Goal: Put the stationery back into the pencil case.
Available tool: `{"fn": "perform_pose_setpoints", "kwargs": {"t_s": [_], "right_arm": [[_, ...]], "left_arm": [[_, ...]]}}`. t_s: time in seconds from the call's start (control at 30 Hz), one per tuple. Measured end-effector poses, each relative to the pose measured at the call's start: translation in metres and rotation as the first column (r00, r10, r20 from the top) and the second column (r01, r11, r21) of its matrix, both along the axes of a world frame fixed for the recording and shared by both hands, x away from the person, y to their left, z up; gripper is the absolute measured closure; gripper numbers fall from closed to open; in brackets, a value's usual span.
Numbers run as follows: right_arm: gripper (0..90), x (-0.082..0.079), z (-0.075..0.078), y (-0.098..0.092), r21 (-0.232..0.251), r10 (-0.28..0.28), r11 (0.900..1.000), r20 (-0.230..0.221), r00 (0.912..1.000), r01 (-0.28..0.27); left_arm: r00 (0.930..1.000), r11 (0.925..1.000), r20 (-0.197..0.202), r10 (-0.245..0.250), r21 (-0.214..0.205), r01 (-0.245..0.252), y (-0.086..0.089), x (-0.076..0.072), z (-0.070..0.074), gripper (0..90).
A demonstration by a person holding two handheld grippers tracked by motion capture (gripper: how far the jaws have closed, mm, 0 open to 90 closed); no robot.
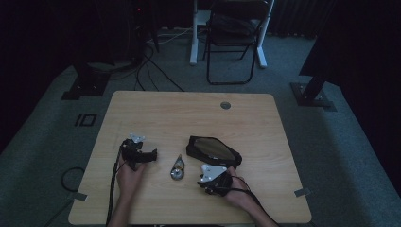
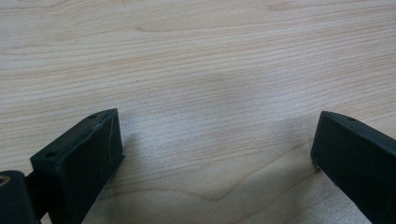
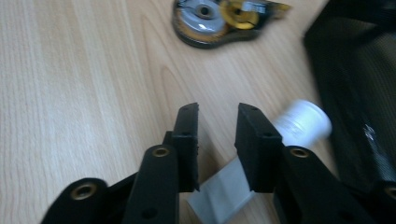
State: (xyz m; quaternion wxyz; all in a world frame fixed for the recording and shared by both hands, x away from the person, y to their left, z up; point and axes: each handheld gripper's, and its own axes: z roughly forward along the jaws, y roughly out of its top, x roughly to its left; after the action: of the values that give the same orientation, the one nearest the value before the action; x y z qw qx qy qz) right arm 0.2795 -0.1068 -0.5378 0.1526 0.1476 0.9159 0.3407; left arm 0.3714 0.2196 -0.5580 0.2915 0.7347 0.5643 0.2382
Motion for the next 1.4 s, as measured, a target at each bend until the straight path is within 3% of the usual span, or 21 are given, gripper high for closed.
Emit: {"fn": "perform_pose_setpoints", "kwargs": {"t_s": [0.27,0.43,0.97,1.4], "right_arm": [[61.0,-0.003,0.003,-0.023,0.015,-0.087,0.9961,0.03,0.9957,0.087],[60.7,-0.003,0.004,-0.038,0.03,-0.137,0.9901,0.013,0.9904,0.137],[70.0,0.014,-0.006,-0.045,0.025,-0.184,0.9823,-0.061,0.9811,0.186],[69.5,0.021,-0.009,-0.045,0.007,-0.194,0.9807,-0.086,0.9772,0.195]], "left_arm": [[1.0,1.0,-0.001,-0.001,0.002,0.001,0.0,0.0,0.0,2.3],[1.0,1.0,-0.001,-0.001,0.001,0.001,0.0,0.0,0.0,2.3],[1.0,1.0,-0.001,-0.001,0.001,0.001,0.0,0.0,0.0,2.3],[1.0,1.0,-0.001,-0.001,0.002,0.001,0.0,0.0,0.0,2.3]]}}
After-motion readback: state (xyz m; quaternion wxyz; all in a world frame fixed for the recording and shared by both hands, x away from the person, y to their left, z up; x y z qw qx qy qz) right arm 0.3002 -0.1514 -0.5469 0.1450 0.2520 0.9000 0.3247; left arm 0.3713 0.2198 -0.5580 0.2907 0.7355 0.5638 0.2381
